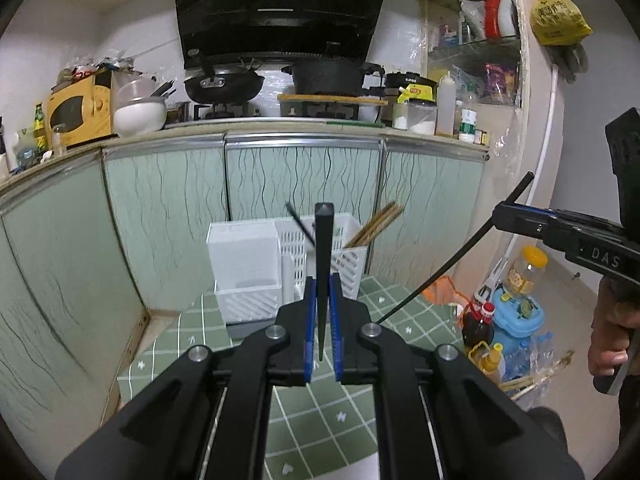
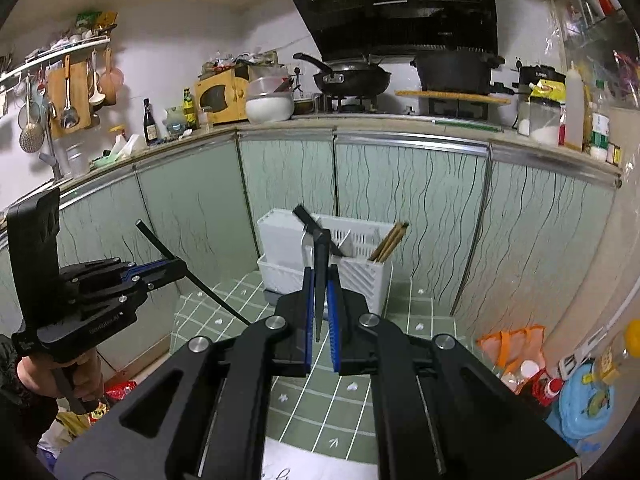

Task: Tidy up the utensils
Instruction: 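Lift both black chopsticks and carry them above the white holder, then open both grippers to drop the black chopsticks into the holder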

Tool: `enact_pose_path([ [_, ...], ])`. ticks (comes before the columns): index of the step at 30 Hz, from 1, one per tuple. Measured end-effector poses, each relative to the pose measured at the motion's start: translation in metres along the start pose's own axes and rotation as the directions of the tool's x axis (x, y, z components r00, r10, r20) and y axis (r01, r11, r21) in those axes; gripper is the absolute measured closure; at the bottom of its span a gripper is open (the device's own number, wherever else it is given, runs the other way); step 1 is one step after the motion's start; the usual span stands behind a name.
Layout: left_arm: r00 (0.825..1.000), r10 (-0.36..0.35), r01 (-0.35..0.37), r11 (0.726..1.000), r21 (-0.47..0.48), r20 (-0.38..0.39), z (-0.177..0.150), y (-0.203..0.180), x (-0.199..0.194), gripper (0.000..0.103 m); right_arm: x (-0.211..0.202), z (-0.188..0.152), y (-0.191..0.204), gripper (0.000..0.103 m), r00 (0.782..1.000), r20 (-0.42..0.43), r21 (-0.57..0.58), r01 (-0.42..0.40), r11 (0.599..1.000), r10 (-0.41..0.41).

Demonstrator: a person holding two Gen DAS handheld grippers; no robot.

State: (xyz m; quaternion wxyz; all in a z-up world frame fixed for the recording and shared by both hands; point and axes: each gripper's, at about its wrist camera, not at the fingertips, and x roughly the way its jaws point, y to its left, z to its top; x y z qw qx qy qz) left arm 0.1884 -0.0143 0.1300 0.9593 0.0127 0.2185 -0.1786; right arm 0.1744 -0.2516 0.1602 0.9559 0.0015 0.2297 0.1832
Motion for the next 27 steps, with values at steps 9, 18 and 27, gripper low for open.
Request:
enact_pose_path([
  [9,0.999,-0.016,0.015,1.000,0.024,0.035,0.055,-0.011,0.018,0.097,0.011,0.051,-0.017,0.097,1.000,0.025,-0.005,0.000,1.000,0.001],
  [18,0.998,-0.024,0.022,0.999,0.033,0.062,0.102,-0.021,0.054,0.097,0.037,0.100,-0.041,0.097,0.999,0.047,-0.004,0.025,1.000,-0.025],
  [27,0.999,-0.017,0.016,0.999,0.045,0.033,0.112,-0.021,0.116,0.097,0.080,0.110,-0.071,0.097,0.999,0.029,0.004,0.041,0.999,-0.041],
])
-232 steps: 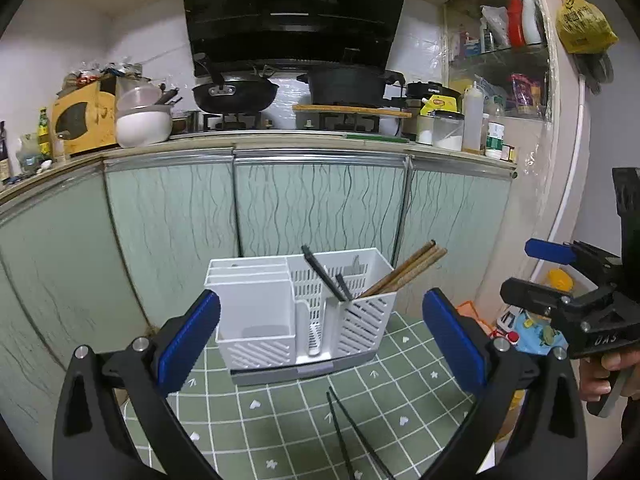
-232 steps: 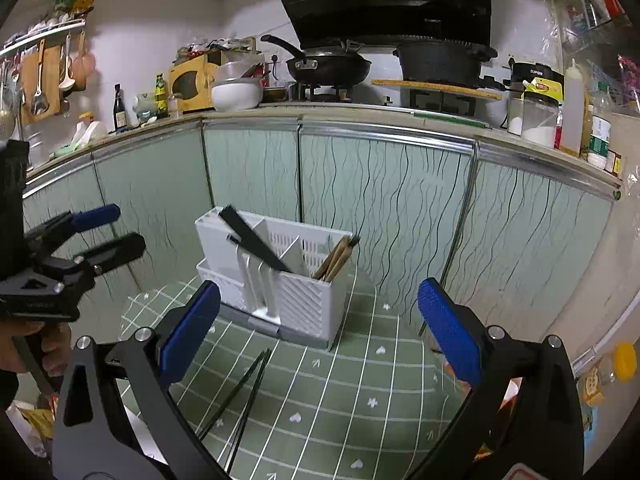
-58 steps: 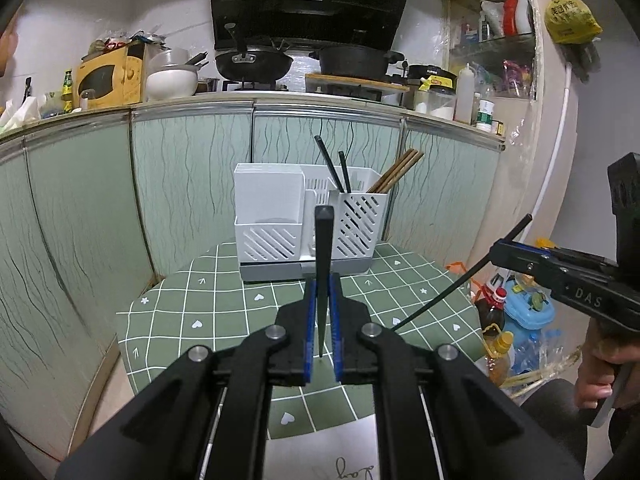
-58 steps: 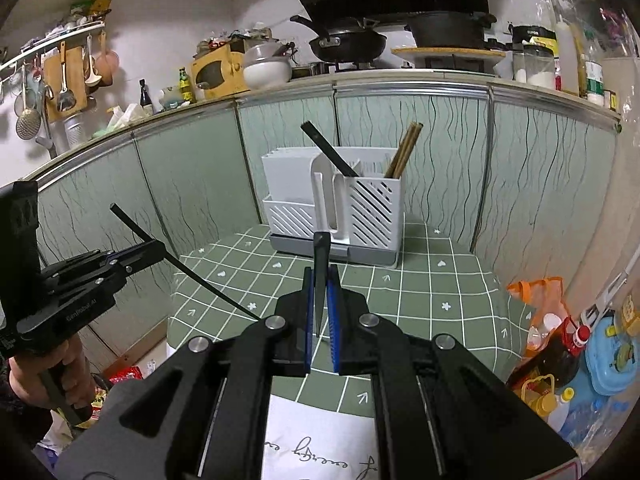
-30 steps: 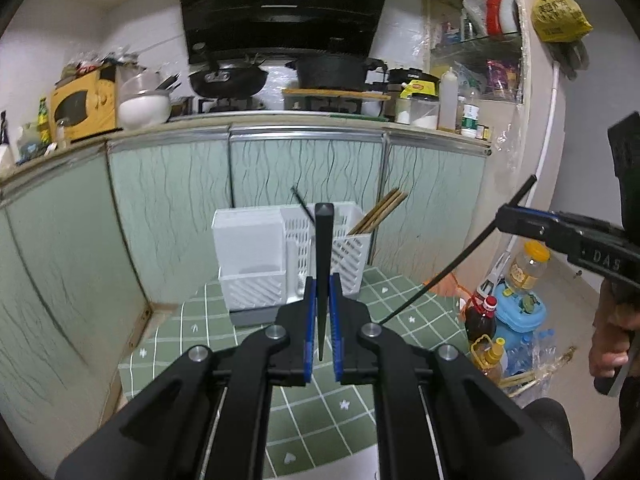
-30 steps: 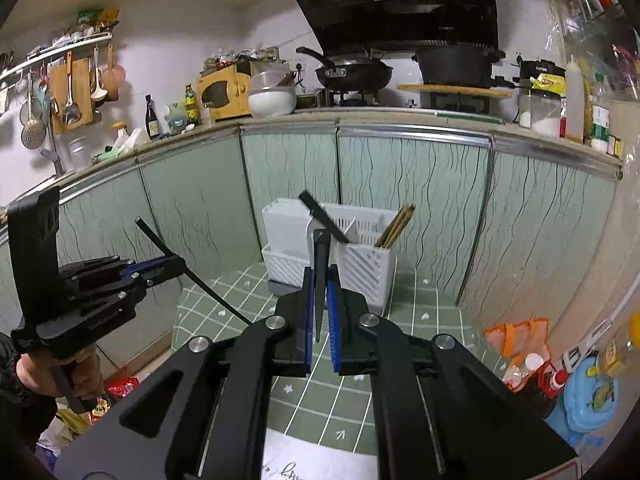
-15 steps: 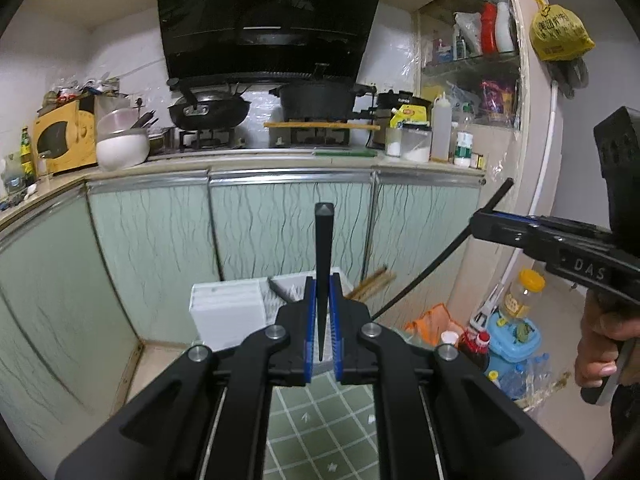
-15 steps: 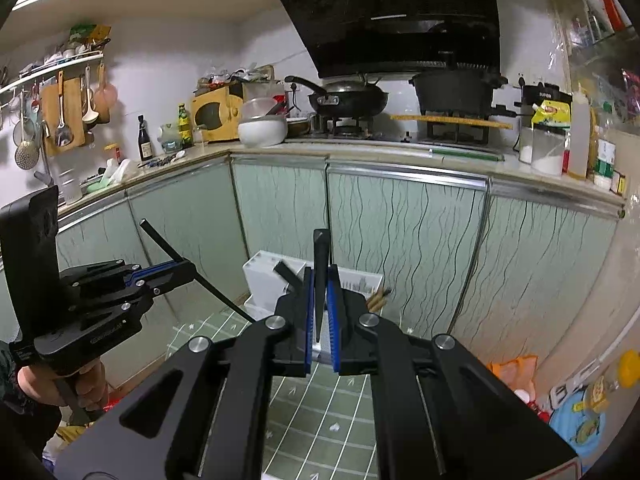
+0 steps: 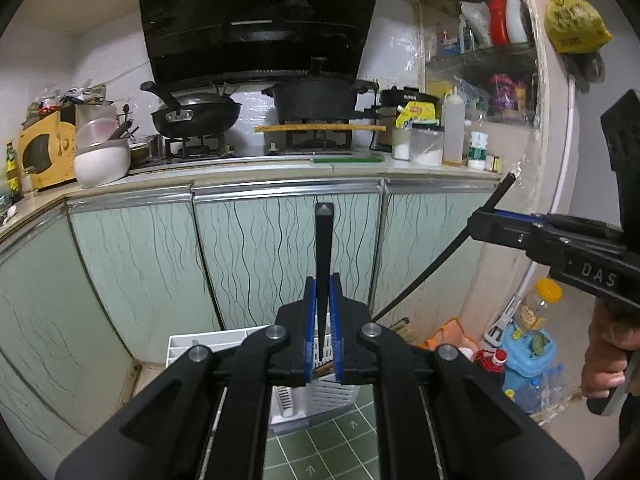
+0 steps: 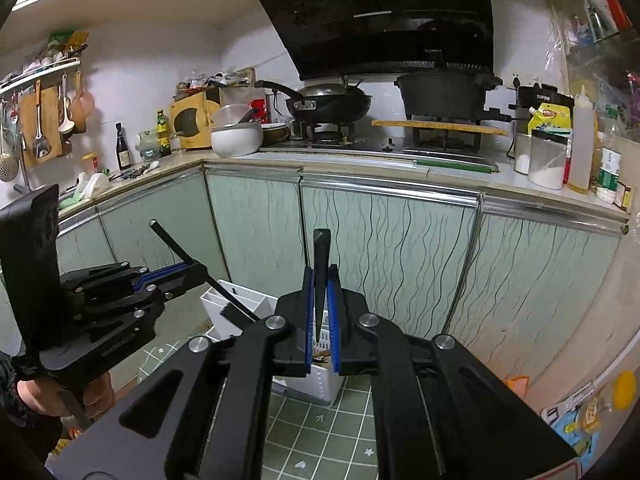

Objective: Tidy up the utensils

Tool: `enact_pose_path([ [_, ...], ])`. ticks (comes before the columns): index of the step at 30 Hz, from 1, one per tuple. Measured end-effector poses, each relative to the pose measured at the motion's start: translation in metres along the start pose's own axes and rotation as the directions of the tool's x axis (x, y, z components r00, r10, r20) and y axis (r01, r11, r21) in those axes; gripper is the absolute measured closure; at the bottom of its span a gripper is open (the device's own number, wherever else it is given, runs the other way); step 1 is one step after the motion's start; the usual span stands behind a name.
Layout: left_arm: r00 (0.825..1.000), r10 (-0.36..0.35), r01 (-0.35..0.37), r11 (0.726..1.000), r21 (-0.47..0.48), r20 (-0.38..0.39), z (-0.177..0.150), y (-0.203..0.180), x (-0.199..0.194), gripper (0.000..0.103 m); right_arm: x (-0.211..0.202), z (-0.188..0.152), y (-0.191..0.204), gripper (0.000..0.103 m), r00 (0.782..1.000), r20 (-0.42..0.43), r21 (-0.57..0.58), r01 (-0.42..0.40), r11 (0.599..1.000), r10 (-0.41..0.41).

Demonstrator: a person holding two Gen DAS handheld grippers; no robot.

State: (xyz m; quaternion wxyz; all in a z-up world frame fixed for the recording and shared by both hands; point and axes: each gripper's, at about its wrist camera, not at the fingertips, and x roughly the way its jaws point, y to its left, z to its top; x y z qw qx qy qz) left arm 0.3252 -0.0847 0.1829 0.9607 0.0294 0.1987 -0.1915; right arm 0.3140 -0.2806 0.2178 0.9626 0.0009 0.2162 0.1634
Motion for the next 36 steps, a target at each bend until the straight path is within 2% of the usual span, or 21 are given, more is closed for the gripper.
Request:
enact_pose_path([
  [9,0.999,0.007,-0.008,1.000,-0.009,-0.051,-0.017,0.011,0.052,0.097,0.055,-0.017,-0.017,0.097,0.998,-0.060,0.014,-0.015,1.000,0.016],
  [12,0.997,0.040,-0.039,0.999,0.011,-0.070,-0.024,0.014,0.063,0.095,0.075,-0.027,-0.020,0.096,0.995,-0.099,0.026,-0.012,1.000,0.014],
  [13,0.995,0.060,-0.059,0.998,0.019,-0.078,-0.026,0.015,0.066,0.075,0.080,-0.030,-0.022,0.090,0.994,-0.108,0.035,-0.002,0.999,0.006],
  [14,0.994,0.081,-0.079,0.997,0.018,-0.077,-0.028,0.016,0.066,0.035,0.084,-0.033,-0.024,0.061,0.993,-0.115,0.041,0.009,0.999,-0.004],
  [15,0.992,0.106,-0.105,0.994,0.015,-0.063,-0.029,0.017,0.063,0.019,0.085,-0.035,-0.024,0.032,0.994,-0.112,0.042,0.012,0.999,-0.008],
  [16,0.991,0.133,-0.132,0.991,0.012,-0.024,-0.032,0.020,0.056,0.009,0.084,-0.038,-0.025,0.026,0.995,-0.096,0.035,0.023,0.999,-0.020],
  [17,0.991,0.132,-0.132,0.991,0.013,-0.003,-0.033,0.022,0.050,0.009,0.081,-0.041,-0.024,0.025,0.996,-0.080,0.021,0.048,0.999,-0.046],
  [20,0.992,0.124,-0.124,0.992,0.009,-0.024,-0.036,0.026,0.041,0.008,0.072,-0.048,-0.027,0.008,0.996,-0.069,0.026,0.060,0.998,-0.058],
  [24,0.995,0.097,-0.097,0.995,-0.005,-0.034,-0.043,0.031,0.024,0.005,0.057,-0.055,-0.026,0.008,0.995,-0.065,0.023,0.077,0.997,-0.075],
  [36,0.993,0.110,-0.111,0.993,-0.038,-0.036,-0.065,0.032,-0.030,0.005,0.012,-0.085,0.008,0.008,0.995,-0.077,-0.032,0.059,0.998,-0.061],
])
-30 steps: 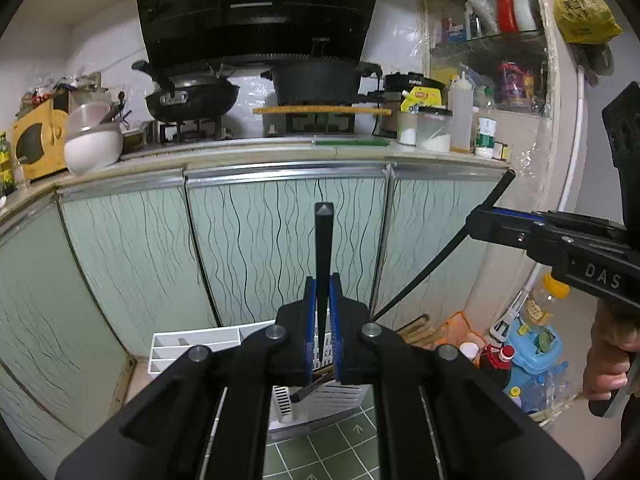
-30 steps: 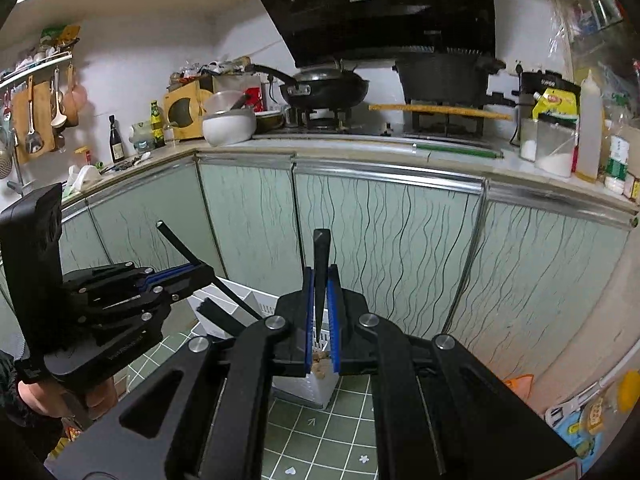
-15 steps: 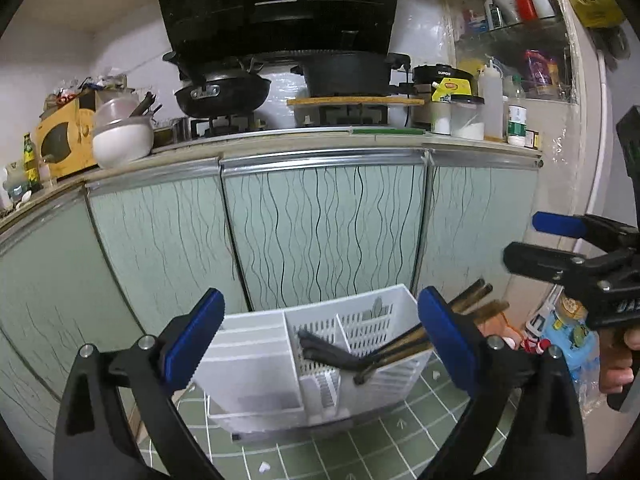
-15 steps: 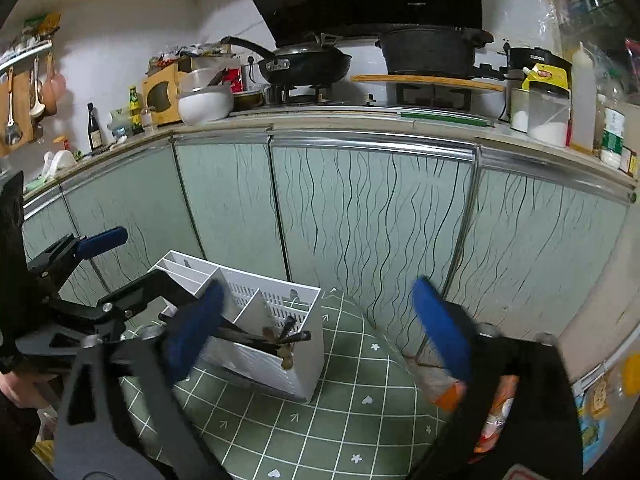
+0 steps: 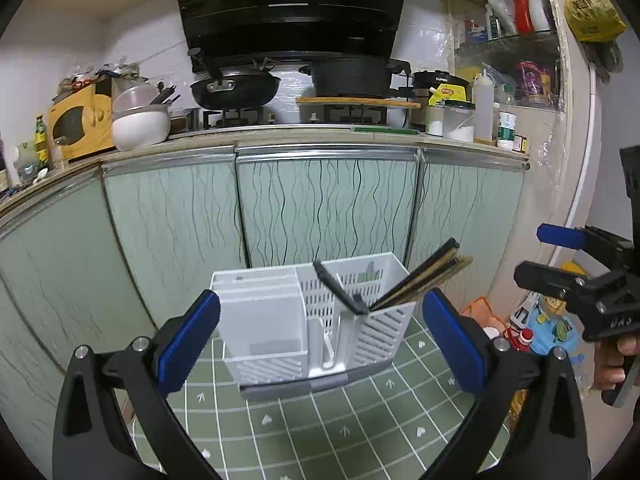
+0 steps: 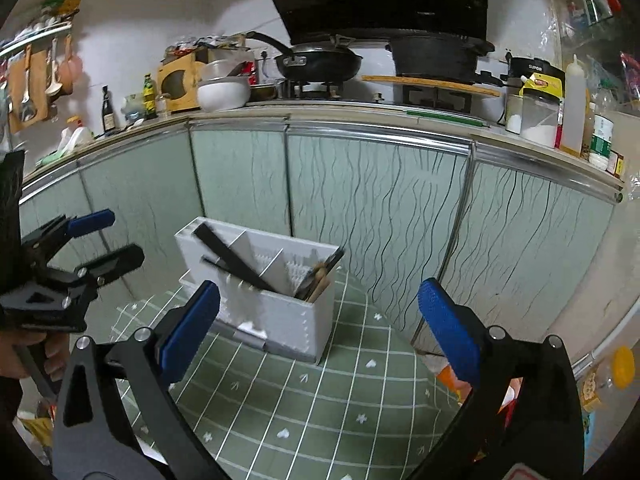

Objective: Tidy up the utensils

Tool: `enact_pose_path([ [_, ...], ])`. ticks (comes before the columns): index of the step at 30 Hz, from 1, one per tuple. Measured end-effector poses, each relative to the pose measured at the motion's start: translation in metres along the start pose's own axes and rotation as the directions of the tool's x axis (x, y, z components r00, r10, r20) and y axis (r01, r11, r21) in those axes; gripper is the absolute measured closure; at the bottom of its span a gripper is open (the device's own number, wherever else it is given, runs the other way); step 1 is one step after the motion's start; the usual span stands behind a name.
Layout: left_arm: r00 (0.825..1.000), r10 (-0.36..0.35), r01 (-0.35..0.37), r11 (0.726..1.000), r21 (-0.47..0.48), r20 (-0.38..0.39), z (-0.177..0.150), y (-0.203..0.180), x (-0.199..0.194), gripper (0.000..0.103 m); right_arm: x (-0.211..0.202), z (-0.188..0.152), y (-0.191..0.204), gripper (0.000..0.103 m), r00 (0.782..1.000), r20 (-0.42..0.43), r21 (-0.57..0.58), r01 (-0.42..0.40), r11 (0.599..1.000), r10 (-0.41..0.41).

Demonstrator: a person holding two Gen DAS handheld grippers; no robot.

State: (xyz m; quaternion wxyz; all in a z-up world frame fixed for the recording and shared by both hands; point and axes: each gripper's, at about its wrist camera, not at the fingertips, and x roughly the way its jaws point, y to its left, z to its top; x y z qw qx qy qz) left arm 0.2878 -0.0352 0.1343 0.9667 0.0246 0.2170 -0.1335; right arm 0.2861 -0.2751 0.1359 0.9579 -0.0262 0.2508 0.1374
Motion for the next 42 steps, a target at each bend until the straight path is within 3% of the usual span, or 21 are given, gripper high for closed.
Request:
enact_pose_path([
  [21,0.999,0.026,-0.026,1.000,-0.007,0.021,-0.071,-0.009,-0.080,0.005,-0.067,-0.075,0.039,0.008,1.000,0.004,-0.023,0.025,0.999,-0.025],
  [42,0.993,0.117,-0.117,0.992,-0.045,-0.010,-0.142,-0.007,-0.104,0.005,-0.089,-0.142,0.065,0.008,0.997,-0.013,-0.019,0.080,0.997,-0.080],
])
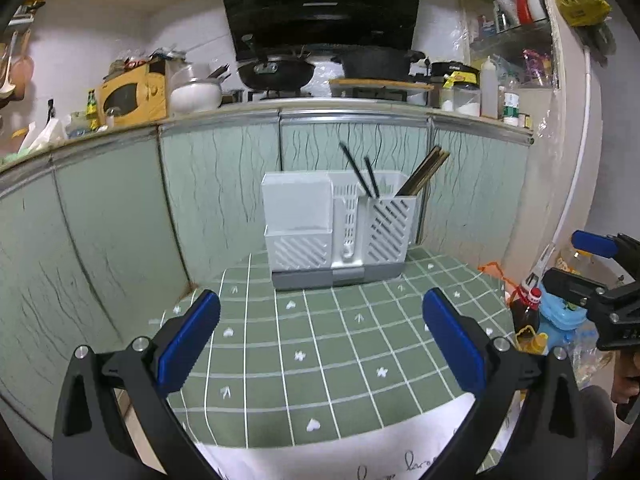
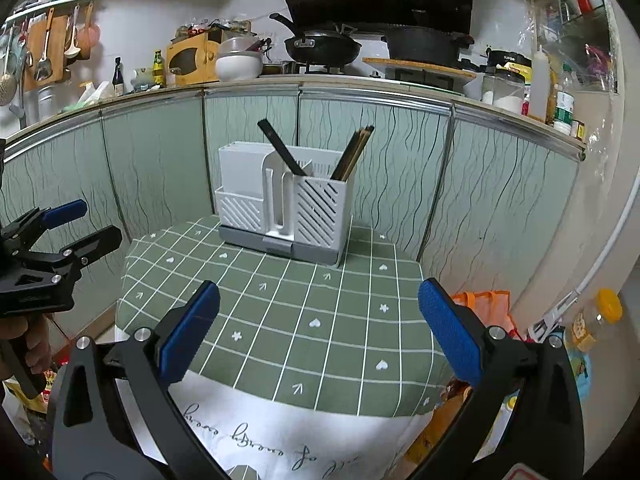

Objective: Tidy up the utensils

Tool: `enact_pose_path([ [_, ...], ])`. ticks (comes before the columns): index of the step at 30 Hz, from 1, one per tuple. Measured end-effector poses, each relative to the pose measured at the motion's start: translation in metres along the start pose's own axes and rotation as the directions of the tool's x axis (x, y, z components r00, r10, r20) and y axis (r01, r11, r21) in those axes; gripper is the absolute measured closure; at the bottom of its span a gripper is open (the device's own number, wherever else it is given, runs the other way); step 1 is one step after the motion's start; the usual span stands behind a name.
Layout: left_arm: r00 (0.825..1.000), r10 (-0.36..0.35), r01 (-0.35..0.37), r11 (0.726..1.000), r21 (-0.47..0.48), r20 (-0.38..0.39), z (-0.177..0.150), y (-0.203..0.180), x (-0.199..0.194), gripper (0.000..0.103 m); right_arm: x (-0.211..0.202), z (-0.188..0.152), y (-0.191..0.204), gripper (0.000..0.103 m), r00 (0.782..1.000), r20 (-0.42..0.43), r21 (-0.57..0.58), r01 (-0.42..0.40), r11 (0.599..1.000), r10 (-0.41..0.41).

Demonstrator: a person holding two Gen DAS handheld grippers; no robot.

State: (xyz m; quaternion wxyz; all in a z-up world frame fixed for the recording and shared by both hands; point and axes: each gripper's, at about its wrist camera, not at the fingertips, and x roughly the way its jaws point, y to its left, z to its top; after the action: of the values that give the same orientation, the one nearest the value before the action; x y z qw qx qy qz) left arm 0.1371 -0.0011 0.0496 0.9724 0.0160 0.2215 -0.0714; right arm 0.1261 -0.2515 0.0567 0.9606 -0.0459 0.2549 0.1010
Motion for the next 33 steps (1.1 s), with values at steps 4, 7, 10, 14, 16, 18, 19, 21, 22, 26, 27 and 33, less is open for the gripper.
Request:
enact_pose_path([
  [4,1.000,0.022,-0.022,1.000,-0.017,0.008,-0.015,0.003,-0.003,0.005,-0.002,-0.012,0.004,0.008,1.000,0.000,0.009,0.007,1.000,-0.007],
  [7,0.999,0.039,-0.039,0.999,-0.007,-0.002,-0.023,0.002,-0.005,0.005,-0.002,-0.020,0.007,0.008,1.000,-0.008,0.012,0.008,1.000,-0.008],
  [10,0.998,0.057,-0.057,0.998,0.005,0.001,-0.030,-0.001,-0.009,0.005,-0.002,-0.027,0.011,0.008,1.000,-0.007,0.000,0.017,1.000,-0.017],
  [14,0.996,0.093,-0.093,0.995,0.018,0.006,-0.038,-0.002,-0.014,0.005,-0.003,-0.035,0.015,0.008,1.000,-0.016,-0.001,0.018,1.000,-0.018],
  [16,0.994,0.111,-0.111,0.994,0.024,-0.006,-0.043,-0.003,-0.014,0.005,-0.003,-0.039,0.016,0.008,1.000,-0.022,-0.004,0.021,1.000,-0.021],
  [18,0.992,0.127,-0.126,0.992,0.025,-0.015,-0.047,-0.002,-0.015,0.005,-0.003,-0.045,0.017,0.008,0.999,-0.023,-0.005,0.030,1.000,-0.030],
  [19,0.991,0.136,-0.135,0.991,0.021,-0.019,-0.049,-0.002,-0.015,0.005,-0.003,-0.048,0.017,0.008,0.999,-0.025,-0.005,0.035,0.999,-0.035],
  [21,0.990,0.137,-0.137,0.991,0.008,-0.026,-0.054,0.000,-0.016,0.005,-0.004,-0.052,0.017,0.008,0.999,-0.030,0.006,0.037,0.999,-0.037],
  [22,0.990,0.137,-0.137,0.991,0.001,-0.029,-0.056,0.001,-0.016,0.005,-0.004,-0.054,0.017,0.008,0.999,-0.037,0.013,0.038,0.999,-0.037],
  [26,0.988,0.142,-0.144,0.989,-0.021,-0.054,-0.064,0.002,-0.017,0.005,-0.004,-0.061,0.015,0.008,0.997,-0.062,0.043,0.046,0.998,-0.043],
  [27,0.988,0.143,-0.144,0.989,-0.024,-0.064,-0.066,0.002,-0.017,0.005,-0.004,-0.062,0.016,0.008,0.997,-0.065,0.041,0.052,0.998,-0.049],
  [33,0.987,0.132,-0.135,0.991,-0.025,-0.087,-0.073,0.001,-0.016,0.005,-0.008,-0.066,0.017,0.008,0.997,-0.068,0.062,0.037,0.997,-0.033],
])
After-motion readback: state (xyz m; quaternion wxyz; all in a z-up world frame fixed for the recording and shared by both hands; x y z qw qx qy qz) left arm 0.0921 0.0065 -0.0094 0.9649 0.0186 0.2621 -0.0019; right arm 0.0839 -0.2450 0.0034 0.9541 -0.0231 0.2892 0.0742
